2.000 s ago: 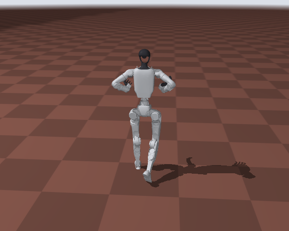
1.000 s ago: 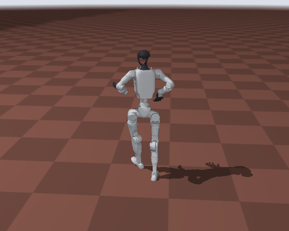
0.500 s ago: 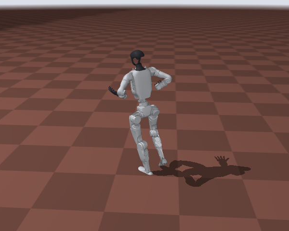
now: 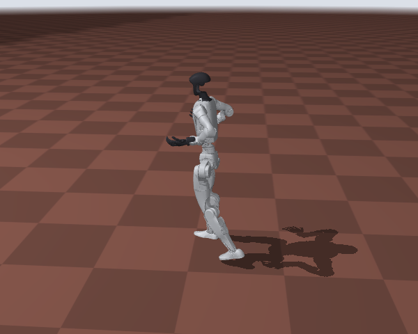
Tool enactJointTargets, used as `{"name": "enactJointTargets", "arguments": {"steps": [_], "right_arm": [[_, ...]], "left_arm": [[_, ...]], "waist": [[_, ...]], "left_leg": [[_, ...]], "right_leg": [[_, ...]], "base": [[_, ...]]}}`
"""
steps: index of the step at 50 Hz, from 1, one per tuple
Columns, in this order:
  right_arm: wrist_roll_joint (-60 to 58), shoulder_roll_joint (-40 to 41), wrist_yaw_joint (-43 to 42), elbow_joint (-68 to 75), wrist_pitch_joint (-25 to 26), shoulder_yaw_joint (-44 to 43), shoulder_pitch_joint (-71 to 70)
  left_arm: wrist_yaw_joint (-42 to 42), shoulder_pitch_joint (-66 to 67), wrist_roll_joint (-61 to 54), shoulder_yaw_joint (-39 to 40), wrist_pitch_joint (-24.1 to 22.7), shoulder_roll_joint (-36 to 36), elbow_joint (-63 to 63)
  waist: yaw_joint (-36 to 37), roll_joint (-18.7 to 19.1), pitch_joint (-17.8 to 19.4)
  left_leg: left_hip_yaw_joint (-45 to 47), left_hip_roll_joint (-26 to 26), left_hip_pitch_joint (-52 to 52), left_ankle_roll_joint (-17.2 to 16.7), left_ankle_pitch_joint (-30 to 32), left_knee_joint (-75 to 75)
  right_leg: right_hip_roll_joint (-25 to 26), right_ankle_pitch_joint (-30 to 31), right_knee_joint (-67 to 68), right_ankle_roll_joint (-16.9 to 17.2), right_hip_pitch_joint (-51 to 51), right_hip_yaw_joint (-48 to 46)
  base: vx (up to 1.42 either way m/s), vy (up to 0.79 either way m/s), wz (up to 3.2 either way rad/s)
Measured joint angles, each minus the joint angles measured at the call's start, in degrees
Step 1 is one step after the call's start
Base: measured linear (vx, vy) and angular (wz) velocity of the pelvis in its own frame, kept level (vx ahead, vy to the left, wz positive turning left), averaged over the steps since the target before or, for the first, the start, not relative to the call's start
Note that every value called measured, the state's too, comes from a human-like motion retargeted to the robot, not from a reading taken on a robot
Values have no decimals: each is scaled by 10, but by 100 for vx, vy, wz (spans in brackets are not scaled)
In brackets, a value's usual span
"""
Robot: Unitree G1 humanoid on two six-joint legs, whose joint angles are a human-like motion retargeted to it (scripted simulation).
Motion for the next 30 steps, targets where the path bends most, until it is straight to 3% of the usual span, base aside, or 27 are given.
{"name": "enactJointTargets", "arguments": {"steps": [3, 6, 8, 13, 18, 22, 27, 30], "right_arm": [[-25, -6, -8, 2, 9, -10, 4], [-53, -13, -20, 4, 13, -11, 2], [-64, -14, -24, 5, 10, -4, -1], [-94, 1, -65, 20, 58, 1, -19], [-139, 9, -140, 11, 151, -8, -37], [-161, 5, -176, 2, 159, 3, -43], [-166, 2, -188, 14, 133, 24, -48], [-165, 1, -174, 19, 116, 29, -44]], "left_arm": [[-15, -3, 25, -8, -2, 20, -4], [-24, -13, 65, -12, -9, 43, -13], [-29, -16, 87, -13, -13, 53, -20], [53, -13, 87, -8, -18, 36, -9], [177, -5, 49, 1, 1, -2, 3], [215, -6, 76, -4, 3, -15, -1], [223, -14, 100, -25, 5, -16, -11], [196, -24, 94, -44, 10, -7, -29]], "waist": [[-14, -15, -36], [-12, -26, -54], [2, -32, -58], [63, -35, -41], [100, 6, -7], [96, 33, 4], [89, 26, -7], [78, 29, -20]], "left_leg": [[100, 1, -144, 41, 24, 186], [223, 35, -237, 95, -17, 281], [280, 40, -270, 109, -52, 282], [370, -7, -281, 73, -38, 73], [531, -9, -235, 5, 18, -215], [627, -9, -231, -51, 39, -320], [575, -2, -222, -36, 46, -320], [537, 12, -188, -24, 36, -320]], "right_leg": [[-44, -23, 11, 0, 3, -59], [-70, -43, 20, 0, 13, -114], [-78, -53, 26, 0, 21, -142], [-77, -70, 30, -11, 46, -190], [-11, -94, 23, -15, 101, -248], [38, -109, 22, -14, 147, -286], [55, -90, 52, -43, 176, -292], [56, -39, 112, -75, 184, -295]], "base": [[42, -11, 213], [38, -16, 186], [37, -14, 127], [37, -9, 77], [37, -7, 74], [42, -4, 80], [53, 1, 42], [62, 9, 46]]}}
